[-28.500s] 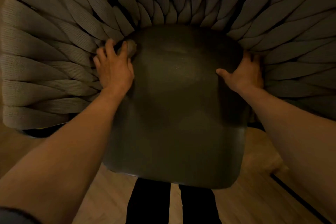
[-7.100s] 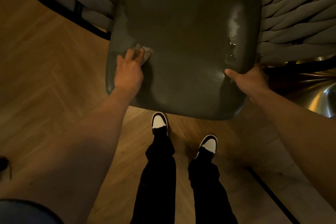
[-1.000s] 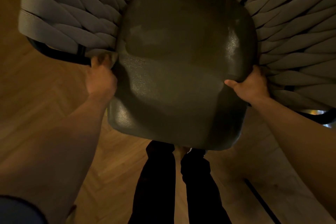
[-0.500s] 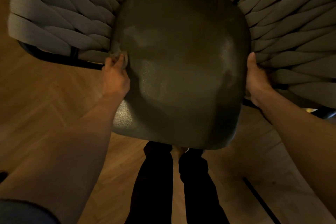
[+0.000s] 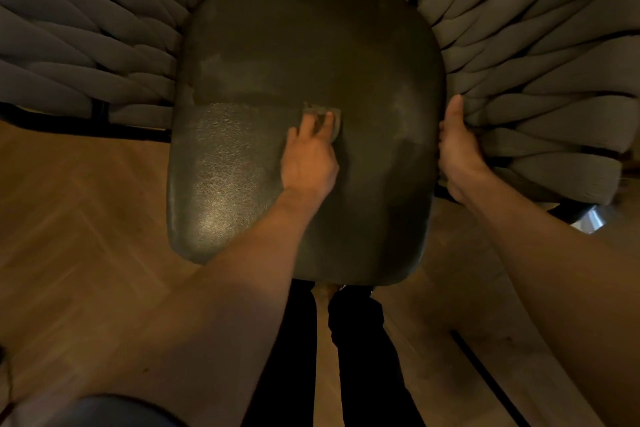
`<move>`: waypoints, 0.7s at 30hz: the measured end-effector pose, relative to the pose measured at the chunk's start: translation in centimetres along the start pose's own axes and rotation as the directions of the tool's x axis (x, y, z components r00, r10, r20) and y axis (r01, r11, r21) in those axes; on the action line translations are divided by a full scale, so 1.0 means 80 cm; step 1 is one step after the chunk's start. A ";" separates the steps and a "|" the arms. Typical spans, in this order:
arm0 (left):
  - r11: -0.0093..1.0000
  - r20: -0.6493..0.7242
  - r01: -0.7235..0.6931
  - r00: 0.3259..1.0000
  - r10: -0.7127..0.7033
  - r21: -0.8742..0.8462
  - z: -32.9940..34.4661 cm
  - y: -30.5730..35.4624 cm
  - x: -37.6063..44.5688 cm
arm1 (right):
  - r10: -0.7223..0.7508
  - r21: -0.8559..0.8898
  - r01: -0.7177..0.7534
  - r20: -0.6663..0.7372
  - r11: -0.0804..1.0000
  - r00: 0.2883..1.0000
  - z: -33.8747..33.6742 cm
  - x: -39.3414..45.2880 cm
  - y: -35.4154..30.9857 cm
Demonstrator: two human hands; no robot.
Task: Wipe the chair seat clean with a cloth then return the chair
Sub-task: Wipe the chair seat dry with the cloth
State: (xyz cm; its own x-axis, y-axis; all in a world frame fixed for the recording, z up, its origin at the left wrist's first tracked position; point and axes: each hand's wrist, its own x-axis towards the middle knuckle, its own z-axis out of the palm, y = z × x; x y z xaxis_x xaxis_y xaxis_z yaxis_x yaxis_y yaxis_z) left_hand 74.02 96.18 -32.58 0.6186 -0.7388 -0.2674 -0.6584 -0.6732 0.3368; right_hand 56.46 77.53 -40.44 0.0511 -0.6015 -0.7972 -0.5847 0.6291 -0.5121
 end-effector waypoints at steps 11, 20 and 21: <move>0.968 0.209 -0.231 0.946 0.247 -0.099 0.052 0.150 -0.012 | 0.010 -0.052 -0.007 0.062 0.999 0.998 0.010 -0.107 -0.056; 0.937 0.262 -0.348 0.907 0.330 0.023 0.026 0.118 0.001 | -0.243 -0.314 0.235 0.015 0.920 0.970 0.007 -0.116 -0.063; 0.934 0.264 -0.354 0.906 0.331 0.045 0.021 0.109 0.003 | -0.279 -0.311 0.267 0.007 0.912 0.960 0.008 -0.117 -0.068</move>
State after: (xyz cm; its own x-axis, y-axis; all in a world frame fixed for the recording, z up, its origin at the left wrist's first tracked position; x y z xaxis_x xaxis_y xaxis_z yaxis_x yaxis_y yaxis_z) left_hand 67.75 90.09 -31.21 0.2293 -0.9006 -0.3692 -0.8533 -0.3685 0.3689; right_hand 59.68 80.03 -30.41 0.2181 -0.7496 -0.6249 -0.7715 0.2597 -0.5808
